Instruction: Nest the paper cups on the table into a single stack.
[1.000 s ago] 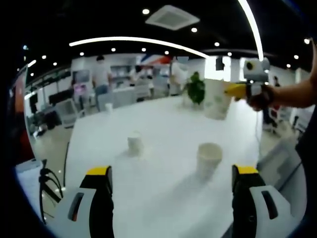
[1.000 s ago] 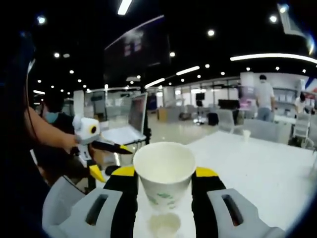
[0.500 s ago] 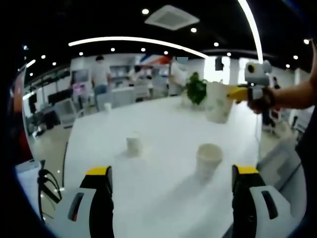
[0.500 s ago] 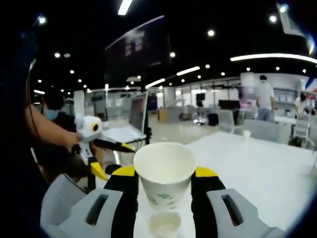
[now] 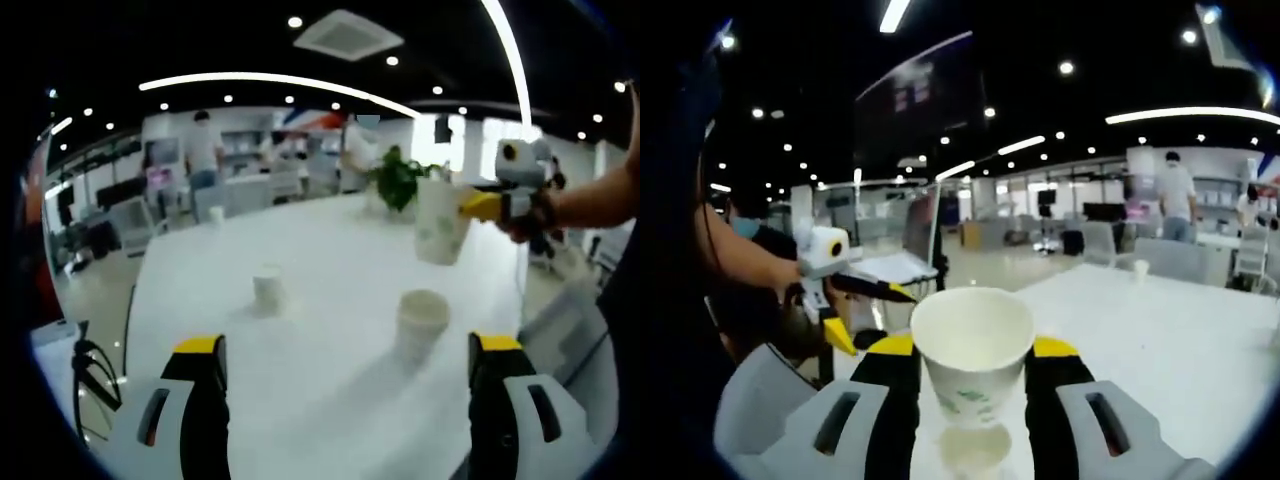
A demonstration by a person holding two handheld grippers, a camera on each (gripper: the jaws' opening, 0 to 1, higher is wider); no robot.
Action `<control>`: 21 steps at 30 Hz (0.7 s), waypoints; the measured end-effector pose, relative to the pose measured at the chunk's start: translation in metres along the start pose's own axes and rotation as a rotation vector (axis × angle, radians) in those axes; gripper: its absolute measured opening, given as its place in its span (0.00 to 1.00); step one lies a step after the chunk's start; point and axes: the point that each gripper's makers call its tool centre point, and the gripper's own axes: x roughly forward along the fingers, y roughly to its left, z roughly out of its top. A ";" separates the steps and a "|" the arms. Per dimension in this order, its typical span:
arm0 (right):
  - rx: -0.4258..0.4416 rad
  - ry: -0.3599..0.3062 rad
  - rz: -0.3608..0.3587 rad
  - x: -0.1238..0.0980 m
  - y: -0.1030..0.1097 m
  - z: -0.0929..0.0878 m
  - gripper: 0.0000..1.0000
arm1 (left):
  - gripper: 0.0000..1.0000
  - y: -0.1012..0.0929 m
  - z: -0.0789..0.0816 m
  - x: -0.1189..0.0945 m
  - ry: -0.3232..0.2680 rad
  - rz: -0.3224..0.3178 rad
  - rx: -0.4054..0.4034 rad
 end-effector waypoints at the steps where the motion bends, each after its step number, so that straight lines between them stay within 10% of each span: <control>1: 0.002 0.000 0.001 0.001 0.000 -0.002 0.38 | 0.98 0.000 0.000 0.000 0.000 0.000 -0.001; 21: 0.036 0.008 -0.015 0.007 -0.003 -0.036 0.37 | 0.98 0.002 -0.006 -0.004 0.007 0.009 -0.017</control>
